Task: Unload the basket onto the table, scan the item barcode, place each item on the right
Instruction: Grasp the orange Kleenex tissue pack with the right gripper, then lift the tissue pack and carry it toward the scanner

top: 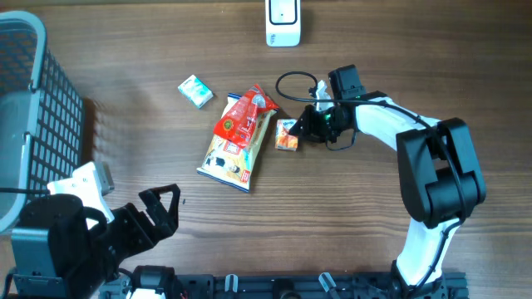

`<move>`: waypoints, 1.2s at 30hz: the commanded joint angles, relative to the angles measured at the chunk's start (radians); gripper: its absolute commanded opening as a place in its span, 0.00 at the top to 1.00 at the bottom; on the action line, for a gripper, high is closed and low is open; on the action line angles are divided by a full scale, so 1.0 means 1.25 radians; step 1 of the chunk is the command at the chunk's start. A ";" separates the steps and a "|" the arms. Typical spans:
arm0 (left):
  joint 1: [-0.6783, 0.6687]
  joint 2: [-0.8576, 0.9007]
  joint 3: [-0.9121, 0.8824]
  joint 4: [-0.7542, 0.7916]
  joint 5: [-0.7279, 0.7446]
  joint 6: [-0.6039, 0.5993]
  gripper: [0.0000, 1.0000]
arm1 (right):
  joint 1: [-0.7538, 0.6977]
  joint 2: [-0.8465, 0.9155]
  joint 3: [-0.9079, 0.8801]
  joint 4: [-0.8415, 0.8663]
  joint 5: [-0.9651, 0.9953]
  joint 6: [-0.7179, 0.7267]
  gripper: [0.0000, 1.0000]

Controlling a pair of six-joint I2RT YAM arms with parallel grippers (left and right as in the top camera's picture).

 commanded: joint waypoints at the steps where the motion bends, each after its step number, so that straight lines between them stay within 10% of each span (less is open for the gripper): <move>1: 0.001 -0.002 -0.004 0.002 0.001 -0.005 0.00 | 0.005 0.021 -0.006 -0.014 0.034 -0.005 0.96; 14: 0.001 -0.002 -0.004 0.002 0.001 -0.005 0.00 | -0.184 0.020 0.019 0.200 -0.763 -0.002 0.96; 23: 0.001 -0.002 -0.004 0.002 0.001 -0.005 0.00 | -0.187 0.020 0.019 0.549 -0.763 0.425 0.96; 36: 0.001 -0.002 -0.004 0.002 0.001 -0.005 0.00 | -0.195 -0.008 0.019 0.777 -0.764 0.615 0.96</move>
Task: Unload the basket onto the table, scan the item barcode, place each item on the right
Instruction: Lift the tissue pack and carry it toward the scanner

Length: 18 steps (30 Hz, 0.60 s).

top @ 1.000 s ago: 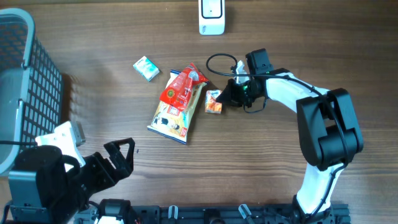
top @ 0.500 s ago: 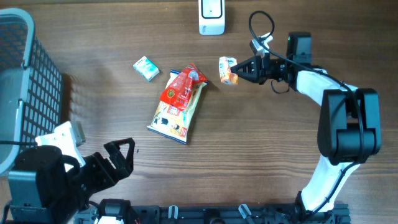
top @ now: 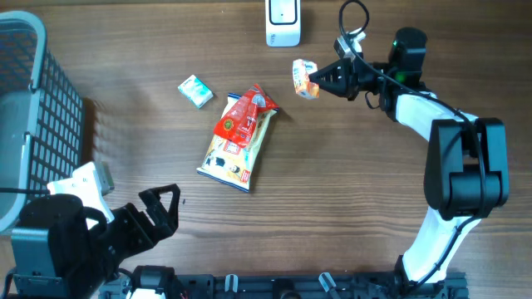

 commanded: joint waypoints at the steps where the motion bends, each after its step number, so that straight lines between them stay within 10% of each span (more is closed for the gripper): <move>1: 0.001 -0.002 -0.004 0.002 0.001 -0.005 0.00 | -0.001 -0.033 0.010 0.008 -0.051 0.014 0.96; 18: 0.001 -0.002 -0.004 0.002 0.001 -0.005 0.00 | -0.038 -0.121 0.010 0.188 -0.051 0.127 0.96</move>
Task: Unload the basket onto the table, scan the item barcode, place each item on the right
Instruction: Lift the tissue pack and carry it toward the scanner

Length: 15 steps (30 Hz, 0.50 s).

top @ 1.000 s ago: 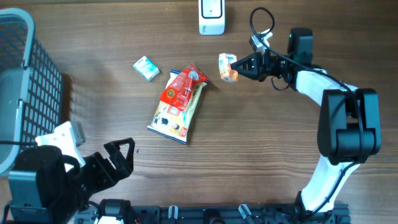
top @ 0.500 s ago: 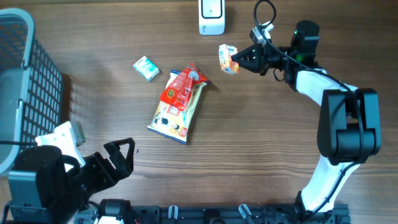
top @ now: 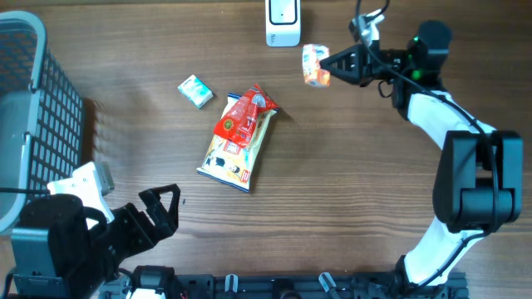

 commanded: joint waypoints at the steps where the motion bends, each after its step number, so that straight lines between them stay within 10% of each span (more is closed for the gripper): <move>1: 0.001 -0.002 -0.004 0.002 0.001 -0.005 0.00 | -0.001 -0.059 0.010 0.012 -0.051 0.024 0.96; 15: 0.001 -0.002 -0.004 0.002 0.001 -0.005 0.00 | 0.000 -0.175 -0.010 0.034 -0.051 0.022 0.96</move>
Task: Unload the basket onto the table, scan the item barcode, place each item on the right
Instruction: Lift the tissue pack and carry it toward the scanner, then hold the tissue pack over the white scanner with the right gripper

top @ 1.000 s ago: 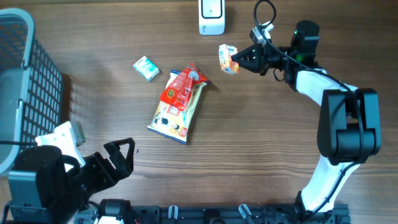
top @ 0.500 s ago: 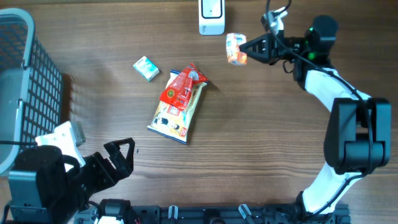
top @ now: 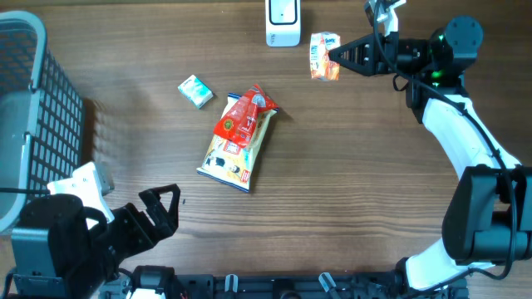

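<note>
A small orange and white packet [top: 323,55] hangs above the table at the back, right of the white barcode scanner [top: 283,22]. My right gripper [top: 335,56] is shut on the packet's right side, its arm reaching in from the right. My left gripper [top: 166,202] rests open at the near left edge with nothing in it.
A red and white snack bag [top: 238,137] lies mid-table with a small green and white box [top: 195,90] to its left. A dark mesh basket [top: 37,116] stands along the left edge.
My right gripper has carried the packet a little further right and back, and the packet now stands more upright beside the scanner. The left arm has not moved.
My right gripper was down at the orange packet on the table, right of the snack bag. Then it held the packet lifted toward the back, near the scanner. It stayed shut on it while shifting right, and now holds it just right of the scanner.
</note>
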`<move>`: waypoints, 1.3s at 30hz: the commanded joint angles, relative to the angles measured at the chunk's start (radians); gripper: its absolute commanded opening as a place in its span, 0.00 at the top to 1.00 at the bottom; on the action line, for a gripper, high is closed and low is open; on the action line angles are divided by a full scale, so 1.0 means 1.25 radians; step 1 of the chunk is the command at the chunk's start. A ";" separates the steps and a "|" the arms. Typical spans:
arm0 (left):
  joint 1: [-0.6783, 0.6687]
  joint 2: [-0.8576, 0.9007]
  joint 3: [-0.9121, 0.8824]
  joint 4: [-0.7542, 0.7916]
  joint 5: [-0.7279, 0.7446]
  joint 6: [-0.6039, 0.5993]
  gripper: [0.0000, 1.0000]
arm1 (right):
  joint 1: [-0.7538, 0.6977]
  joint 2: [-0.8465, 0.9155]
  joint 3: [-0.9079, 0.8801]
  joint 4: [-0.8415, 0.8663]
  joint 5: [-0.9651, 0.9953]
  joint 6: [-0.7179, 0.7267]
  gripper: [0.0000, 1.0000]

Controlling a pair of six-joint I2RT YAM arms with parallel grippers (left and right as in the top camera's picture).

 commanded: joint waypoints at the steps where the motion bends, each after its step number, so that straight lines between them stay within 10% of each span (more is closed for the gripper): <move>1: 0.001 -0.002 -0.004 0.002 0.001 -0.005 0.00 | 0.004 -0.023 -0.015 0.004 -0.051 0.002 0.96; 16: 0.001 -0.002 -0.004 0.002 0.001 -0.005 0.00 | 0.005 -0.022 -0.020 -0.002 -0.051 -0.228 0.96; 39: 0.001 -0.002 -0.004 0.002 0.001 -0.005 0.00 | 0.005 -0.022 -0.020 -0.014 -0.025 -0.205 0.96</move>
